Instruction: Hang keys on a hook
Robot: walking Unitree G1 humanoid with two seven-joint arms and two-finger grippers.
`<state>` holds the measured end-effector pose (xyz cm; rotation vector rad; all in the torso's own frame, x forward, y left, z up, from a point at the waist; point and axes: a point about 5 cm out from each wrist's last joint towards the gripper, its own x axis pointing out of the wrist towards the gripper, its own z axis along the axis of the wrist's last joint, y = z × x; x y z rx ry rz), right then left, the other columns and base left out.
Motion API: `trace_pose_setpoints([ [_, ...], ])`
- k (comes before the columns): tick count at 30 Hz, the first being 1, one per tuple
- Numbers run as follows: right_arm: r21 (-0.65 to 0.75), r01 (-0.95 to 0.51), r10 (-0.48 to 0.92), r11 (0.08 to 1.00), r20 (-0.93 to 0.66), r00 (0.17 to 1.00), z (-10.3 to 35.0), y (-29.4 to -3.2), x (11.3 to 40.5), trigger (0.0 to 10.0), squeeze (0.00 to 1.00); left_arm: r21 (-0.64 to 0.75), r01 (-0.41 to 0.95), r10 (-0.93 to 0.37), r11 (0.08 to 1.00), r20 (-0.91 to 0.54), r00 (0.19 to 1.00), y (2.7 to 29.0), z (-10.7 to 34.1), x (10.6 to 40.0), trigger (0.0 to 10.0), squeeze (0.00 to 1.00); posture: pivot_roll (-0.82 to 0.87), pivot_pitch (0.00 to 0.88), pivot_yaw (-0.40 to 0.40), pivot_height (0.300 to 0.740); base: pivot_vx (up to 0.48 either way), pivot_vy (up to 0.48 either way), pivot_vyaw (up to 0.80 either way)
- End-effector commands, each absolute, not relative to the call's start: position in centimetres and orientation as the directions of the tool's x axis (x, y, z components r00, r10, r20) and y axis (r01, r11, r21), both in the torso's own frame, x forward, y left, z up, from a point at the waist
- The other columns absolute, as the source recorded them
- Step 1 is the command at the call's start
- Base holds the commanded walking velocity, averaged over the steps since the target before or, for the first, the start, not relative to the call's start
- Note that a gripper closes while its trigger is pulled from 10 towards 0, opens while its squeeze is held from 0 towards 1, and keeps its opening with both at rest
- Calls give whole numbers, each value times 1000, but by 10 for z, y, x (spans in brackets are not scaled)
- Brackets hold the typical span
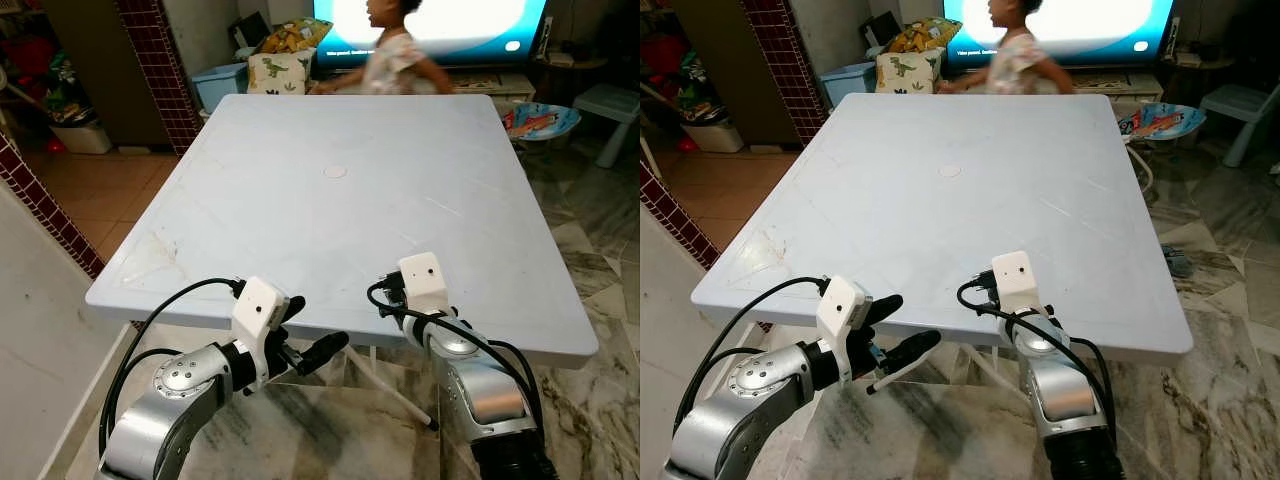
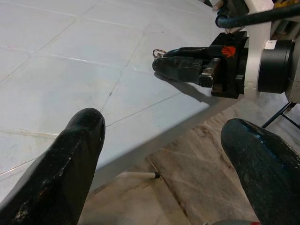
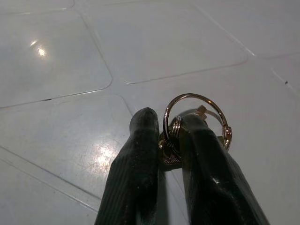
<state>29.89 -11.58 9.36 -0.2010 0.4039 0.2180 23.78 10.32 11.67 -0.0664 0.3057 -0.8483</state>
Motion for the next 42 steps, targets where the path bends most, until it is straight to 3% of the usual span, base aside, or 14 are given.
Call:
trace_pose_setpoints([
  [1,-179,-261,177,949,-386,905,99,-112,302,0,0,-155,726,-739,670,-236,631,106,120,238,10000,0,-42,38,90,740,0,0,0],
  [13,-402,-173,124,899,-145,982,136,-115,318,0,0,-142,708,-719,691,-234,655,108,120,241,10000,0,-43,44,93,740,0,0,0],
  [22,-634,-86,163,768,63,985,160,-112,322,0,0,-119,687,-694,717,-213,687,109,123,244,10000,0,-47,55,96,740,0,0,0],
  [29,-674,-81,229,734,133,964,166,-107,320,0,0,-1,521,-520,853,-82,850,126,144,268,10000,0,-48,56,96,740,0,0,0],
  [31,-673,-90,240,735,133,962,166,-106,319,0,0,9,500,-498,866,-70,864,129,145,270,10000,0,-47,56,97,740,0,0,0],
  [32,-655,-113,245,747,114,963,162,-105,318,4118,0,23,475,-473,880,-60,879,132,147,272,10000,0,-48,56,98,740,0,0,0],
  [33,-646,-119,242,754,105,965,160,-105,317,5529,0,26,470,-468,882,-59,882,133,147,273,10000,0,-48,56,97,740,0,0,0],
  [34,-644,-119,244,756,108,964,160,-105,316,10000,0,27,462,-460,886,-56,886,134,147,273,10000,0,-48,56,97,740,0,0,0],
  [42,-618,-130,270,775,138,953,161,-104,308,10000,0,85,342,-344,936,7,939,144,151,279,10000,0,-51,49,92,740,0,0,0],
])
